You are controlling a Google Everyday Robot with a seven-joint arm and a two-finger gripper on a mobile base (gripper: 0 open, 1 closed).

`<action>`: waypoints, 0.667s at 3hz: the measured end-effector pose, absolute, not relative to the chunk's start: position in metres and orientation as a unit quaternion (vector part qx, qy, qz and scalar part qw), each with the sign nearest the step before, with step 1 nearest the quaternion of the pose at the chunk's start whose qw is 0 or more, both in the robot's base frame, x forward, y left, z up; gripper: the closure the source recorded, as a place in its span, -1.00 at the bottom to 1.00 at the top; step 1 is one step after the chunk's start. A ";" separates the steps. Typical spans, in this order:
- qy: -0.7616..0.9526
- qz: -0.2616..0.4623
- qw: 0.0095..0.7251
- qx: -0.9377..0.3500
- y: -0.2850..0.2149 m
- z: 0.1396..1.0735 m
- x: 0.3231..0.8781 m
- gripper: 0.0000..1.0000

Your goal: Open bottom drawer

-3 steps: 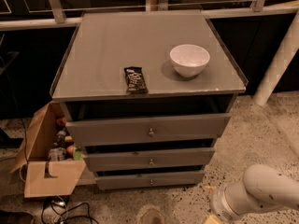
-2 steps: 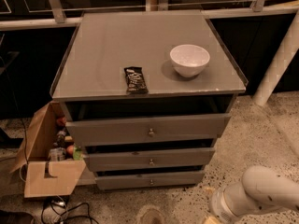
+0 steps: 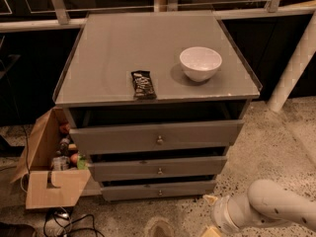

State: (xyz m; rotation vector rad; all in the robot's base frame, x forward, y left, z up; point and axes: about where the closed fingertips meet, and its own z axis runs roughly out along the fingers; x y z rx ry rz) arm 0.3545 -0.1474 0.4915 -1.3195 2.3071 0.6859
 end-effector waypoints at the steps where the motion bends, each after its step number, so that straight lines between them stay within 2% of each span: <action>1: 0.812 0.261 0.225 -0.471 -0.127 0.481 0.373 -1.00; 2: 0.812 0.263 0.225 -0.471 -0.126 0.480 0.372 -1.00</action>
Offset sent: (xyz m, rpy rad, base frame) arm 0.0161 0.0181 -0.0087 0.0510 -0.0321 0.0020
